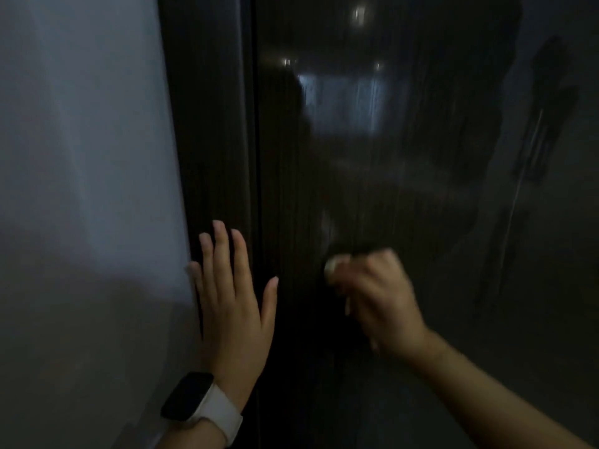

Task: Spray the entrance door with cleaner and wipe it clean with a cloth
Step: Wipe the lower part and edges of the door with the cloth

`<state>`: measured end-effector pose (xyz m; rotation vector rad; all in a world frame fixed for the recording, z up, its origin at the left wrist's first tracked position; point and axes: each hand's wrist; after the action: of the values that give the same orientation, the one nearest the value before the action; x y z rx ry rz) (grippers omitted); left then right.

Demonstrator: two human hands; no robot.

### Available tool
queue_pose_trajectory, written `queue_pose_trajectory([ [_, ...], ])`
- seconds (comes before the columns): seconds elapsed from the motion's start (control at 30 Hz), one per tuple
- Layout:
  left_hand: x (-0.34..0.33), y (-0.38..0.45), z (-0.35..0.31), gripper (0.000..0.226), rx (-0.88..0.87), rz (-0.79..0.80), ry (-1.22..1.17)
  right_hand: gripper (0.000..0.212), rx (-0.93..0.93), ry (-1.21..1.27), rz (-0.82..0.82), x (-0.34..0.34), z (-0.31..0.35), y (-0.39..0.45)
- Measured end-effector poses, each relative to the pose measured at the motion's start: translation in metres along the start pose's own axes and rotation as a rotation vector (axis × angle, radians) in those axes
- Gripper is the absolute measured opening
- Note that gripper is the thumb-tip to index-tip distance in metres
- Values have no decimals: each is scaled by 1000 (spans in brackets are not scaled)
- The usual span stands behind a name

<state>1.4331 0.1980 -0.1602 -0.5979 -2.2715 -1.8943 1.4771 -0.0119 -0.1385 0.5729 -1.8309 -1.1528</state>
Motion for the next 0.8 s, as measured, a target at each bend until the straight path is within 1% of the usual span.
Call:
queue_pose_trajectory([
  [0.03,-5,-17,-1,78,40,15,3,26,-94,-7,-116,7,-4,13],
  [0.07,-10,-35,-2,80,91,30,12,34,-187,-12,-226,10,-7,23],
  [0.1,-14,-50,-4,81,148,39,18,43,-266,10,-314,13,-7,31],
  [0.13,-17,-65,-5,82,201,52,18,46,-310,28,-373,12,-6,33],
  [0.17,-21,-81,-6,83,235,69,14,42,-328,21,-405,6,-3,28],
  [0.23,-29,-107,-3,83,228,104,17,28,-335,-7,-418,-12,2,3],
  [0.3,-38,-117,4,85,195,135,38,23,-321,8,-349,-33,12,-37],
  [0.37,-42,-120,10,88,165,151,50,23,-298,9,-182,-53,28,-84],
  [0.43,-43,-119,13,92,135,152,41,24,-238,-40,-41,-61,39,-121],
  [0.5,-42,-118,14,96,121,161,42,26,-198,-70,45,-59,41,-133],
  [0.57,-40,-118,15,99,116,167,49,23,-180,-87,54,-49,35,-116],
  [0.6,-40,-118,15,100,113,172,53,20,-194,-86,7,-41,31,-98],
  [0.7,-39,-118,14,100,107,170,64,13,-296,-80,-260,-9,11,-21],
  [0.77,-37,-117,16,100,97,179,58,17,-378,-86,-422,9,-3,28],
  [0.8,-36,-117,16,100,90,182,60,19,-404,-72,-477,13,-7,43],
])
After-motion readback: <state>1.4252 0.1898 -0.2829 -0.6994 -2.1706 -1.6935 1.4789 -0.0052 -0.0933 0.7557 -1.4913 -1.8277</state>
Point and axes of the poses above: each hand's wrist, its own y-axis towards the middle knuckle, its own x-axis out of the back of the hand, z = x × y, and after that the axes turned 4 degrees about y, right-handed
